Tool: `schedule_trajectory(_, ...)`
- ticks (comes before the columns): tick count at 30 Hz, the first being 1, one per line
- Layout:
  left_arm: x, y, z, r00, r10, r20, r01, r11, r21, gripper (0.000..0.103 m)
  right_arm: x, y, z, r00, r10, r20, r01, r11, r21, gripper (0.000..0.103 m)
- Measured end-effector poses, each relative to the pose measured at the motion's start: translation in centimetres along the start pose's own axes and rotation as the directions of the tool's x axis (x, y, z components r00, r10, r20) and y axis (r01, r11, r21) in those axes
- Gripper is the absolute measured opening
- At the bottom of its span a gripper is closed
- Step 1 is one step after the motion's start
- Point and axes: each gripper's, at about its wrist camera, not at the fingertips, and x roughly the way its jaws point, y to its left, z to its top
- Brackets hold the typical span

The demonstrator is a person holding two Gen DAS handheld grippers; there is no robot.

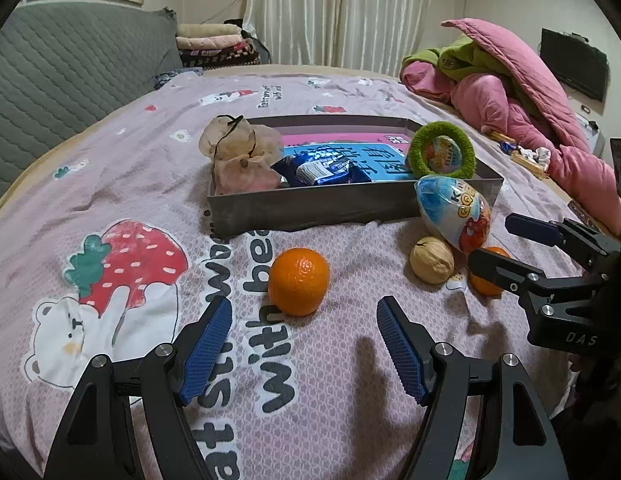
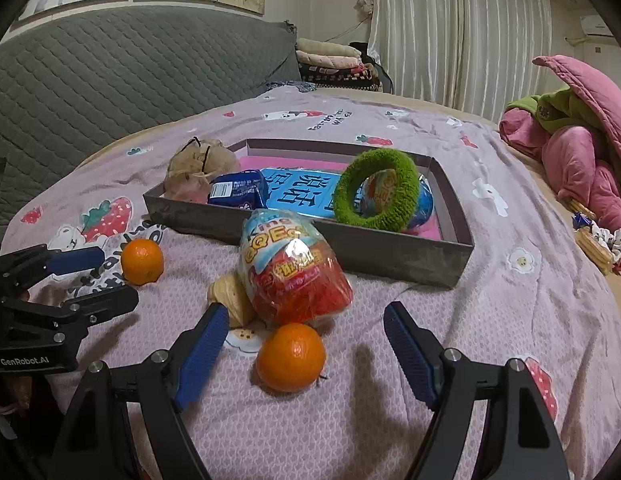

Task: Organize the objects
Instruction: 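Move left gripper toward the orange while right gripper approaches the red Kinder egg, then close left gripper on the orange while right gripper closes on the red Kinder egg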

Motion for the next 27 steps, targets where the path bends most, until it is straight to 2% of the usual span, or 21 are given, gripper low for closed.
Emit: schedule_trajectory(27, 2.9, 0.6, 1.4, 1.000, -0.019, -0.016, 0.018, 1.000, -0.023, 0.075, 2.0, 0.0, 2.0, 0.999, 0.038, 0.010, -0.038, 0.999, -0.011, 0.079)
